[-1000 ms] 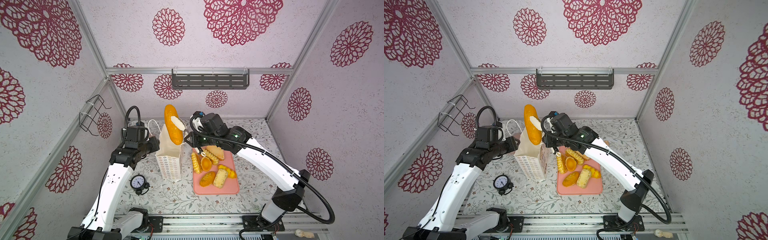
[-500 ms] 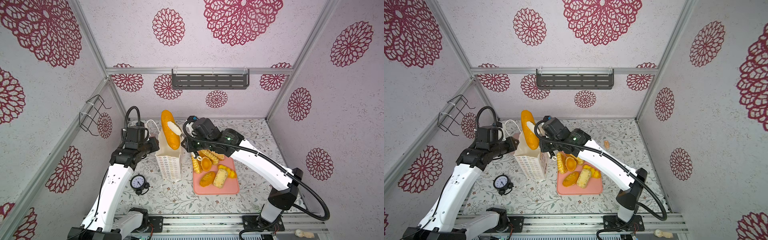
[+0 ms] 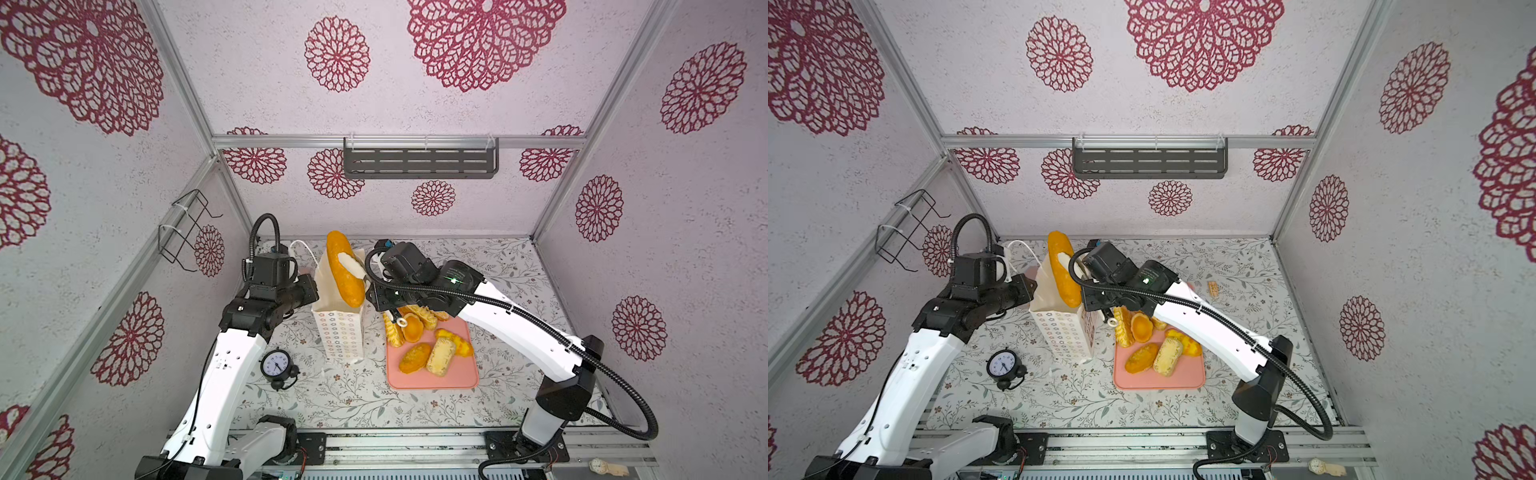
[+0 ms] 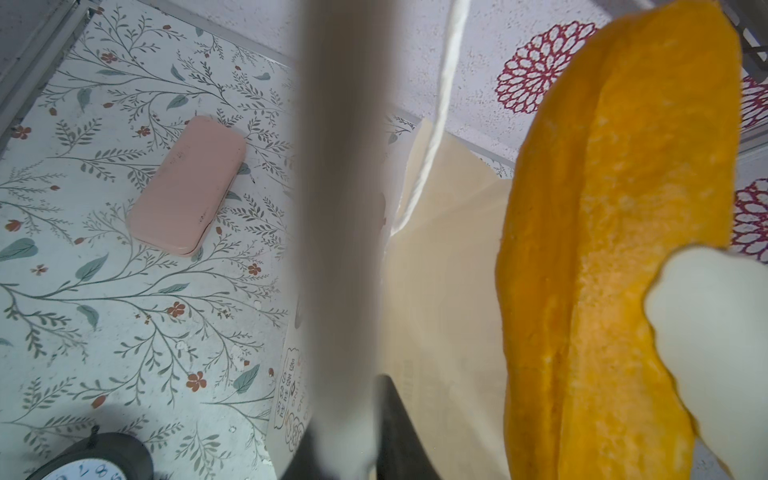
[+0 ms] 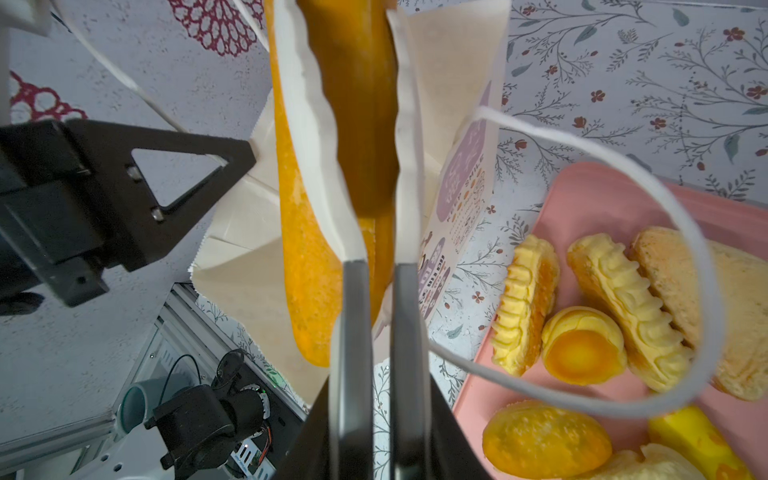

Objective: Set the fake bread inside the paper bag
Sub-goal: 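Lower the loaf into the bag held by the left gripper and release, then withdraw the right gripper from the bag toward the tray's near edge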

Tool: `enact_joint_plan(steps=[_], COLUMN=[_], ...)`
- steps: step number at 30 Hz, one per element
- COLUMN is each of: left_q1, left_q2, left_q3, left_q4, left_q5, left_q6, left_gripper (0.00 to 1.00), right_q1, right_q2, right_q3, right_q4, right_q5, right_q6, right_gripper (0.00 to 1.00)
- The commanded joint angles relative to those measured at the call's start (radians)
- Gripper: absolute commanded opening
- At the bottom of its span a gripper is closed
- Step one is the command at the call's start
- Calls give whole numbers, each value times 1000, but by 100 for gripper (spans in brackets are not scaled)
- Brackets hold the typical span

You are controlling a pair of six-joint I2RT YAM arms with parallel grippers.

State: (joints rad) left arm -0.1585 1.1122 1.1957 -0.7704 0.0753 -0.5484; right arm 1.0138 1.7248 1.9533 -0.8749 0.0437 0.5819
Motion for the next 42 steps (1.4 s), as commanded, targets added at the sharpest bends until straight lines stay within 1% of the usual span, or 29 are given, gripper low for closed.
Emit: enact_joint_plan(steps=[1, 3, 10, 16, 23, 25, 27, 28, 30, 31, 34, 38, 42], left_q1=[-6, -6, -6, -6, -6, -6, -6, -6, -6, -6, -6, -7, -6], left_q2=[-11, -9, -3, 1, 10, 18, 24, 26, 29, 29, 29, 30, 29], left_q3=[-5, -4, 4, 7, 29, 40, 48, 52, 57, 60, 64, 67, 69], left_q4=[24, 28, 27, 25, 14, 9, 8, 7, 6, 6, 0, -2, 2], left_q5=[5, 6, 8, 5, -5, -5, -6, -8, -10, -12, -15, -13, -5], left_q6=[-11, -14, -18, -18, -6, -1, 4, 6, 9, 11, 18, 23, 22], left_gripper=[17, 17, 15, 14, 15, 18, 24, 28, 41, 46, 58, 66, 69], right_q1=[7, 7, 5, 4, -28, -54, -94, -118, -185, -212, -284, -309, -312], right_q2=[-30, -32, -46, -67, -162, -211, -265, -295, -367, -397, -488, -585, -679], right_q3=[19, 23, 25, 29, 17, -10, -63, -98, -194, -244, -388, -548, -666], right_q4=[36, 34, 41, 43, -16, -41, -56, -57, -56, -56, -79, -172, -266], right_q5=[25, 26, 30, 44, 132, 153, 155, 145, 108, 94, 38, 14, -39], right_q6=[-25, -29, -39, -49, -78, -83, -81, -78, -65, -59, -33, 4, 53], right_gripper=[37, 41, 48, 48, 47, 47, 47, 47, 46, 46, 45, 45, 45])
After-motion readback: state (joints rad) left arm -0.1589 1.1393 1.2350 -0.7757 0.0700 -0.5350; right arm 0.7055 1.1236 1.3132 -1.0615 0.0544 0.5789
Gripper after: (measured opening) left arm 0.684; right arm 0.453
